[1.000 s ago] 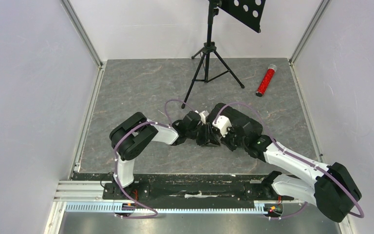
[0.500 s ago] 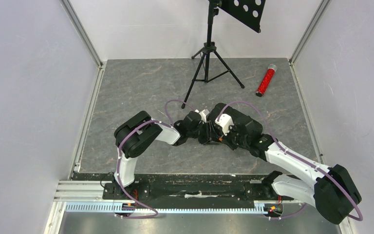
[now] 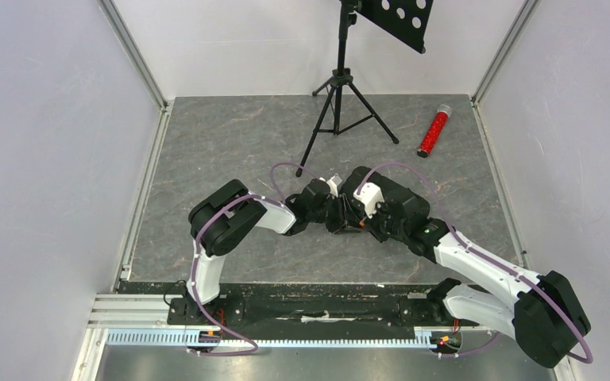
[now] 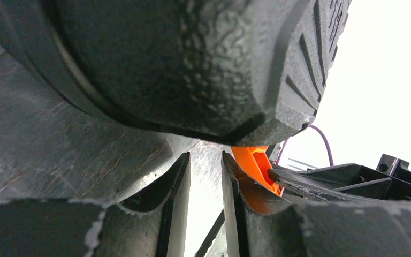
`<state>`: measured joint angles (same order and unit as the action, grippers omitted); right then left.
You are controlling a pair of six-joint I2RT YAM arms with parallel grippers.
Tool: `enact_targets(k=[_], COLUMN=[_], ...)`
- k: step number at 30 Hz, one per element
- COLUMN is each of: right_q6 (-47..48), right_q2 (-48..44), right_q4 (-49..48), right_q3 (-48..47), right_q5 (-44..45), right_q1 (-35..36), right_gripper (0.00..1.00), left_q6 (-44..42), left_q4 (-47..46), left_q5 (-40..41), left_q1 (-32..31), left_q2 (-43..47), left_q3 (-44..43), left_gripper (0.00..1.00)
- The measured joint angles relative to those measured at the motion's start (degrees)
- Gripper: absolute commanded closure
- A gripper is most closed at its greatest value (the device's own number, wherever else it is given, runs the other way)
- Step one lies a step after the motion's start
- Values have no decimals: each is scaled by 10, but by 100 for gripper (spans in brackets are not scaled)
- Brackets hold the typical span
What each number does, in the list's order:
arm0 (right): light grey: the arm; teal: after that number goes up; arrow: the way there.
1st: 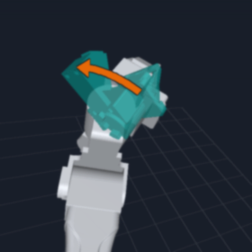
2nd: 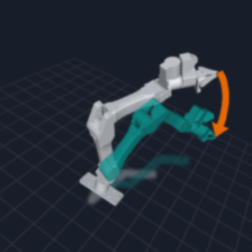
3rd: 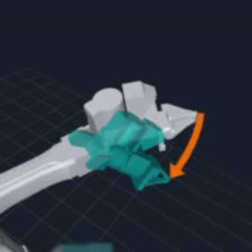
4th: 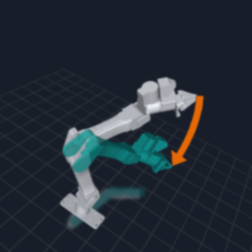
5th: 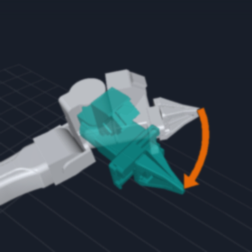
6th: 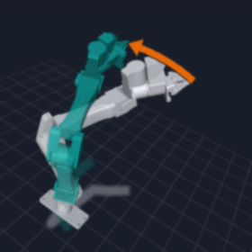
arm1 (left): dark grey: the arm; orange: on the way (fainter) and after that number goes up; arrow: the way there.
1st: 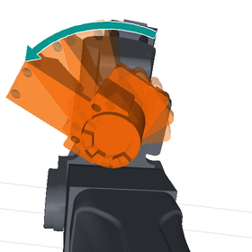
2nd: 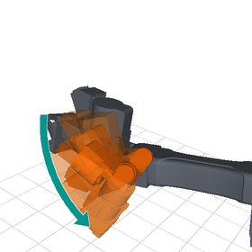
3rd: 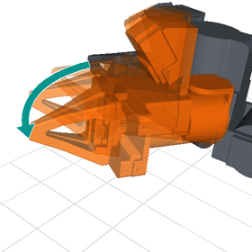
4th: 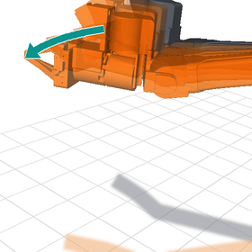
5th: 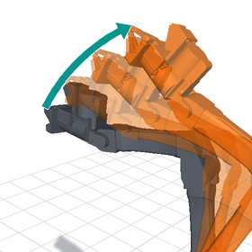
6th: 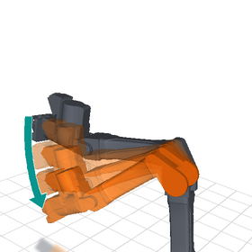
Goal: Pack the tool kit
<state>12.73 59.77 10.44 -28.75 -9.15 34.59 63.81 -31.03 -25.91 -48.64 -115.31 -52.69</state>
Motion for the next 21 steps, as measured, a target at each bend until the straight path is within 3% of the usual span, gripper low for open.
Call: enact_targets(k=[10, 21], right_q6=[-3, -1], right_q2=[-23, -34], right_q4=[-7, -18], right_q3=[0, 0], right_q5=[38, 127], right_q1=[-3, -3], right_gripper=[62, 60], left_q6=[35, 45], left_q4=[-9, -21], left_q5=[-2, -9], left_q1=[-7, -7], left_q2=[-9, -9], left_q3=[-15, -23], left_gripper=[67, 67])
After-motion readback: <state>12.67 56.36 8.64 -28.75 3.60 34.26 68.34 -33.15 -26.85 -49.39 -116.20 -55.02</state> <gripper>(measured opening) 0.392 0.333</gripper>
